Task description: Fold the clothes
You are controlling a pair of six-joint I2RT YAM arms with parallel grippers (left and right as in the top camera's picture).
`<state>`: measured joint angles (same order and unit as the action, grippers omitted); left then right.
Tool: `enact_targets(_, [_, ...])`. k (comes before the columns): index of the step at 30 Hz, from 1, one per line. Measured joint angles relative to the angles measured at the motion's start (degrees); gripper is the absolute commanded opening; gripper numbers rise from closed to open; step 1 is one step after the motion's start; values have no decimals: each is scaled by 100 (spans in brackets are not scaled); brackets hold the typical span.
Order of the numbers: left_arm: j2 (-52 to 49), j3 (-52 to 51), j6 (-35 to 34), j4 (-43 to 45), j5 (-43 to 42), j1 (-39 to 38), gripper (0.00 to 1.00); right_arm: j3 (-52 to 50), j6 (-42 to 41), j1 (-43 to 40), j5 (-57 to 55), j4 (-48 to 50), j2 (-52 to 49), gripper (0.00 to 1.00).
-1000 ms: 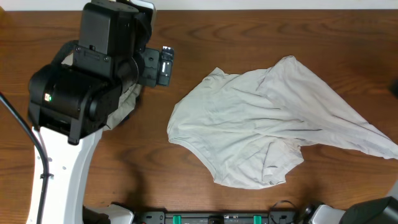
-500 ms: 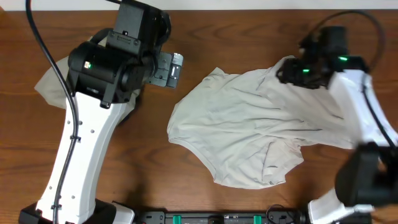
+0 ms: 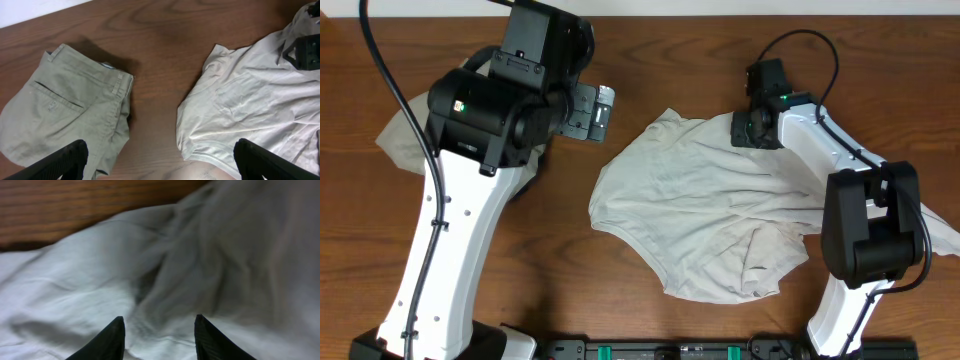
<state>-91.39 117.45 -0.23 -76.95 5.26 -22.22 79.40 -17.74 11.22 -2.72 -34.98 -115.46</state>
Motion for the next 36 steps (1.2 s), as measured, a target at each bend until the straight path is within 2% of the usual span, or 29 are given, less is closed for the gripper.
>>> enact_targets(3, [0,0,0,0,0,0,95,0,-142,0,-129,-63,0,41])
enact_targets(4, [0,0,2,0,0,0,95,0,-181,0,-149,-109,0,37])
enact_targets(7, [0,0,0,2,0,0,95,0,-282,11,-199,-151,-4,20])
enact_targets(9, [0,0,0,2,0,0,95,0,-310,31,-227,-144,-11,1])
enact_targets(18, [0,0,0,2,0,0,95,144,-358,26,-232,-293,20,1])
enact_targets(19, [0,0,0,2,0,0,95,177,-356,13,-229,-308,76,2])
enact_targets(20, [0,0,0,2,0,0,95,223,-354,2,-225,-334,164,20])
enact_targets(21, [0,0,0,2,0,0,95,264,-372,-15,-219,-334,297,30])
enact_targets(25, [0,0,0,2,0,0,95,442,-289,-52,-127,-448,723,46])
enact_targets(29, [0,0,0,2,0,0,95,498,-282,20,-63,-627,713,50])
enact_targets(36, [0,0,0,2,0,0,95,466,-420,201,-28,-758,-179,50])
